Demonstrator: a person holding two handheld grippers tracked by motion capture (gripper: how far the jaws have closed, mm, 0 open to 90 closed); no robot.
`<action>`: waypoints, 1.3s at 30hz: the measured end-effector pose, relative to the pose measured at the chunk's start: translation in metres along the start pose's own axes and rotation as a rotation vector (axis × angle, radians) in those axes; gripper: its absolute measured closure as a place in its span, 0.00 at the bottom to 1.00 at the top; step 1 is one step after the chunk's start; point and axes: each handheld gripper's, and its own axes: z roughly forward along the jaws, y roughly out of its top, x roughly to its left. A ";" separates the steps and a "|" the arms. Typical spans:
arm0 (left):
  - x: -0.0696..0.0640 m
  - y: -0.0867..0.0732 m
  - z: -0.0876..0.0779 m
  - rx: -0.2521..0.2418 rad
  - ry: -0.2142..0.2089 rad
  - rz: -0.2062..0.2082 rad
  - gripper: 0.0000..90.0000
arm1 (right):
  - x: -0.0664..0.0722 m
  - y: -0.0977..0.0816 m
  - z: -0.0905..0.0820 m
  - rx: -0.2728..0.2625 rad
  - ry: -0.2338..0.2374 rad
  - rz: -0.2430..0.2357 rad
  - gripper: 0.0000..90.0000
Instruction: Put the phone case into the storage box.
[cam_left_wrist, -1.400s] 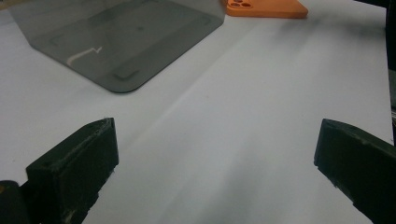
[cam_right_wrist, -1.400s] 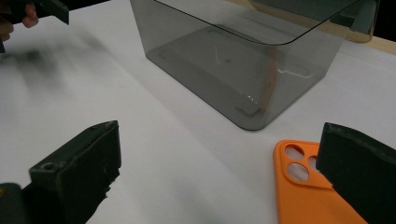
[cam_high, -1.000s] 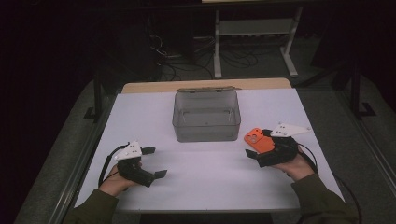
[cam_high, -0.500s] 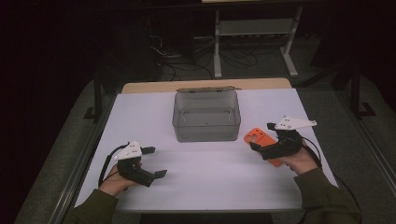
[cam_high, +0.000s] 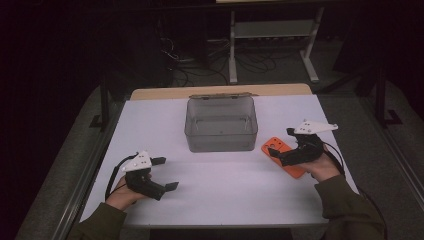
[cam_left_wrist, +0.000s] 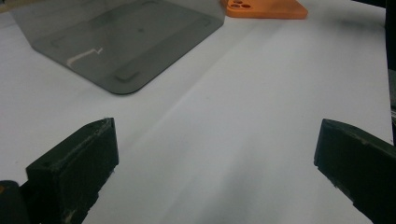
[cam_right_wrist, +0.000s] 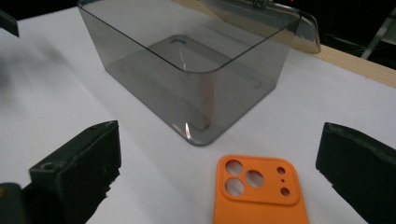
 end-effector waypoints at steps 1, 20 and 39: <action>0.000 0.000 0.000 0.000 0.000 0.000 0.00 | 0.000 0.000 0.000 0.000 0.000 0.000 0.00; 0.000 0.000 -0.002 0.002 0.006 0.007 0.00 | -0.018 -0.012 -0.005 0.033 -0.067 0.011 0.00; 0.000 0.001 -0.002 -0.001 0.008 0.006 0.00 | -0.042 -0.023 -0.022 0.057 -0.163 0.056 0.00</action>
